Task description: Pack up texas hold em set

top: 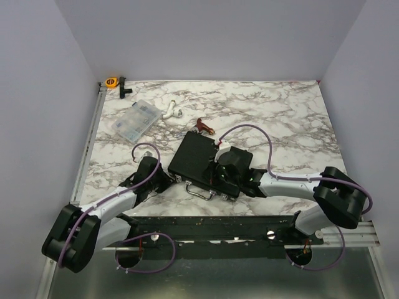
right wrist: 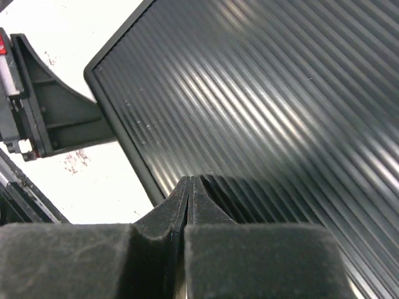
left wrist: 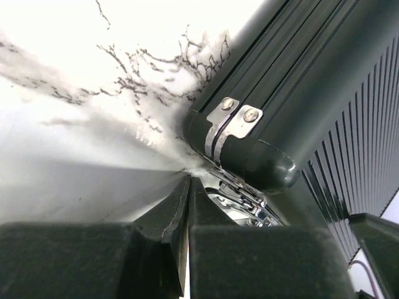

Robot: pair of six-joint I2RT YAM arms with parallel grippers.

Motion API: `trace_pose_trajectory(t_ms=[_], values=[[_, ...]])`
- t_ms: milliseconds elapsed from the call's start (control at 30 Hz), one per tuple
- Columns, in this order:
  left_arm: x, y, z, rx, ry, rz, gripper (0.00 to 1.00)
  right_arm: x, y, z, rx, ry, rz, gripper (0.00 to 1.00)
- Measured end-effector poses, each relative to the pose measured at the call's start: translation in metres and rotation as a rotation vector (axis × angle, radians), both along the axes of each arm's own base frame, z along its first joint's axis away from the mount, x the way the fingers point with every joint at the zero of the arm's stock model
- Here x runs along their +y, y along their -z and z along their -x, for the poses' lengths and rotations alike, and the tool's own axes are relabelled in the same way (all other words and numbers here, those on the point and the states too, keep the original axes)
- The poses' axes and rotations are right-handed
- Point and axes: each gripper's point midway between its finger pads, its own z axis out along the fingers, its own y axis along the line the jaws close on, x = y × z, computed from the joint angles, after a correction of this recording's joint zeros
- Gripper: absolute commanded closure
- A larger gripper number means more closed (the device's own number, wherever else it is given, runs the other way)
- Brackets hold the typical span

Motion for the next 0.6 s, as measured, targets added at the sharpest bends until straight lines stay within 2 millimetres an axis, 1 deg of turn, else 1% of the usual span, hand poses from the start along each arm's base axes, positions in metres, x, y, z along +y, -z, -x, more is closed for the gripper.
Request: trace_pose_trajectory(t_ms=[167, 233, 300, 333, 433, 600], values=[[-0.004, 0.000, -0.009, -0.006, -0.034, 0.033, 0.98, 0.006, 0.000, -0.001, 0.006, -0.006, -0.024, 0.99], [-0.004, 0.000, -0.010, 0.000, -0.037, 0.032, 0.93, 0.006, 0.000, -0.002, 0.007, -0.003, -0.027, 0.99], [-0.003, -0.001, -0.008, 0.007, -0.040, 0.032, 0.86, 0.006, 0.000, -0.002, 0.008, -0.002, -0.027, 1.00], [-0.002, -0.002, -0.006, 0.009, -0.040, 0.032, 0.85, 0.006, 0.000, -0.002, 0.009, -0.001, -0.028, 1.00], [0.002, -0.008, 0.002, 0.031, -0.047, 0.018, 0.84, 0.007, 0.000, -0.002, 0.009, -0.001, -0.028, 0.99], [0.003, -0.020, 0.004, 0.029, -0.043, 0.016, 0.85, 0.007, 0.000, -0.002, 0.008, -0.002, -0.028, 0.99]])
